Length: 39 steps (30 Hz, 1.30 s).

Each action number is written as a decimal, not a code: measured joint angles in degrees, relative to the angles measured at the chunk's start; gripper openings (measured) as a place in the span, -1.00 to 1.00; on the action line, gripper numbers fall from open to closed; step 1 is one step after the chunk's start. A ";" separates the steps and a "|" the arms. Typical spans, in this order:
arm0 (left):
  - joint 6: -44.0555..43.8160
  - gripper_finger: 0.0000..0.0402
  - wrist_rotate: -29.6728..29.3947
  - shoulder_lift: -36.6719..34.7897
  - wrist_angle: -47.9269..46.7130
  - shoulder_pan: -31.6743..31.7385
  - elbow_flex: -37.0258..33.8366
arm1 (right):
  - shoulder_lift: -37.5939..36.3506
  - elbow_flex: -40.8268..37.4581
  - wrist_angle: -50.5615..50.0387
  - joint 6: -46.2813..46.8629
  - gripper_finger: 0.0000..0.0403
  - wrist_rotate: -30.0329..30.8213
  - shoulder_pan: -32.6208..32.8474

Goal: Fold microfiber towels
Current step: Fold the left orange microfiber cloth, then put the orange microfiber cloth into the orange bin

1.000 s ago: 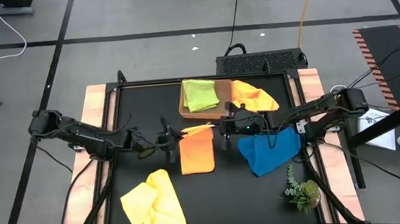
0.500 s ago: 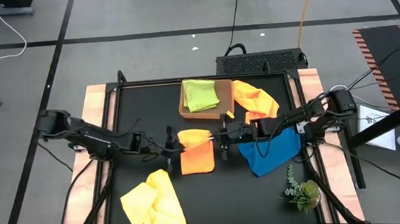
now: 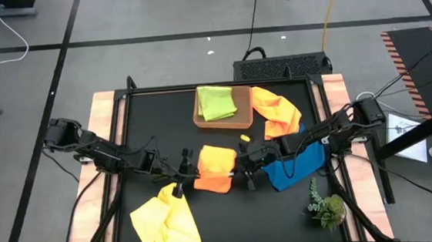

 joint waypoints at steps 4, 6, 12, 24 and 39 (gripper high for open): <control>-0.43 -0.87 2.25 0.05 -1.26 -0.85 0.00 | 2.98 0.00 0.44 4.14 -0.73 -6.40 0.59; -0.43 -0.87 2.40 0.05 -1.77 -1.15 0.00 | 4.48 0.00 0.49 5.07 -0.60 -7.68 0.72; -0.45 -0.87 3.52 -0.34 -4.08 -1.24 0.02 | 4.19 0.00 0.37 5.98 -0.14 -7.96 0.72; -4.58 -0.34 -0.66 -5.05 -8.19 -1.78 1.67 | -0.46 0.00 -7.11 13.49 0.02 5.52 -4.33; -15.05 0.08 5.89 -3.72 -7.06 14.24 3.15 | 10.47 -0.04 -4.38 26.75 0.12 1.33 -12.31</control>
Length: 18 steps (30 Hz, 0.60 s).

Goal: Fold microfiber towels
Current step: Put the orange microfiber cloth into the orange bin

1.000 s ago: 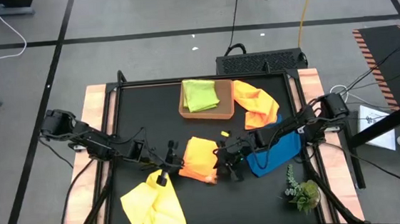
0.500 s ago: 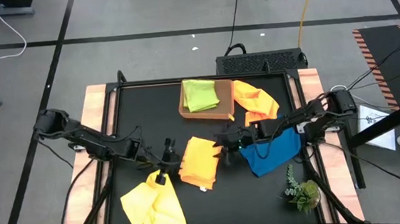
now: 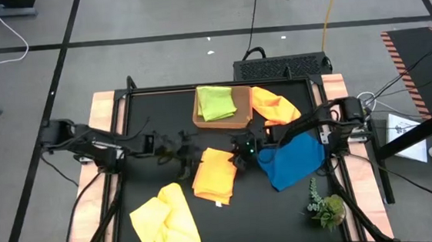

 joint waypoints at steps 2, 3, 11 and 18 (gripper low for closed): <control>-0.23 0.08 4.00 1.72 0.75 3.12 -0.04 | 1.37 0.09 1.84 -0.15 0.08 -3.28 -1.01; -0.36 0.08 5.73 2.98 2.02 4.64 -0.02 | 1.80 0.11 2.69 -0.23 0.06 -4.48 -1.44; -3.55 0.08 14.04 10.17 9.10 13.07 -0.05 | 2.21 0.02 3.73 -7.62 -0.62 -7.96 -2.56; -7.34 0.14 23.98 10.33 11.89 17.24 -0.04 | -2.44 -0.07 3.22 -14.93 -0.93 -7.84 -1.42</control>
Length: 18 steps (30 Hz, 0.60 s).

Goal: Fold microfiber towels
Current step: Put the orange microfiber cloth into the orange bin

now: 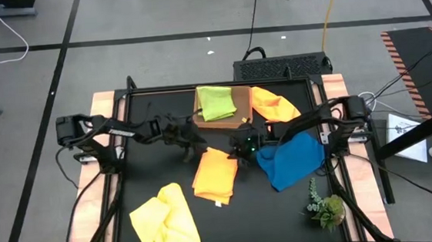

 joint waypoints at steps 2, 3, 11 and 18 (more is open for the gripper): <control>-0.42 0.19 1.96 0.00 0.38 0.49 0.00 | -1.22 0.00 0.47 -2.06 -0.96 0.09 0.61; -0.55 0.22 2.22 0.00 0.34 0.53 0.00 | -2.00 0.00 0.57 -3.06 -0.97 0.08 0.91; -2.06 0.44 7.42 0.09 3.63 0.51 0.69 | -5.89 0.00 0.87 -5.22 -0.99 3.07 2.10; 4.74 0.49 8.21 0.10 -5.06 -0.86 10.44 | -6.79 0.02 0.65 -5.04 -0.99 3.06 2.10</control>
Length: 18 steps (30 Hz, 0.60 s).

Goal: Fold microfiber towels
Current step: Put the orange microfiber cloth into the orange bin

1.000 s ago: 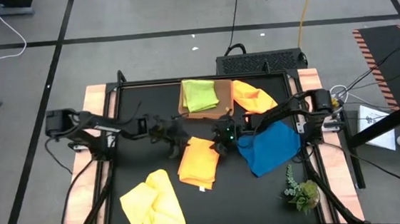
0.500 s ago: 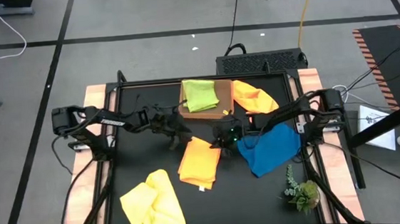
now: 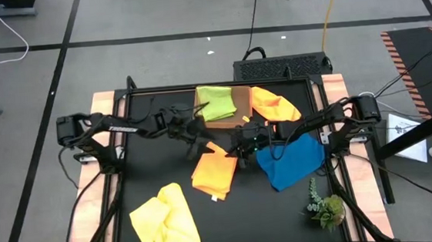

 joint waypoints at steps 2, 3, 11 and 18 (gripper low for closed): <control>4.18 0.49 -1.16 1.02 -5.80 -1.10 4.78 | 0.00 0.00 -0.12 -0.01 -0.99 -0.01 0.00; 6.00 0.49 -1.91 1.73 -8.92 -1.58 7.12 | 0.00 0.00 -0.12 -0.01 -1.00 -0.01 0.00; 16.17 0.49 -4.58 14.31 -33.76 -3.04 23.98 | 0.00 0.36 0.23 -0.46 -1.00 0.17 0.63; 20.81 0.44 -3.30 21.00 -43.90 -3.81 32.33 | 0.00 0.48 -0.60 -0.81 -1.00 1.29 1.16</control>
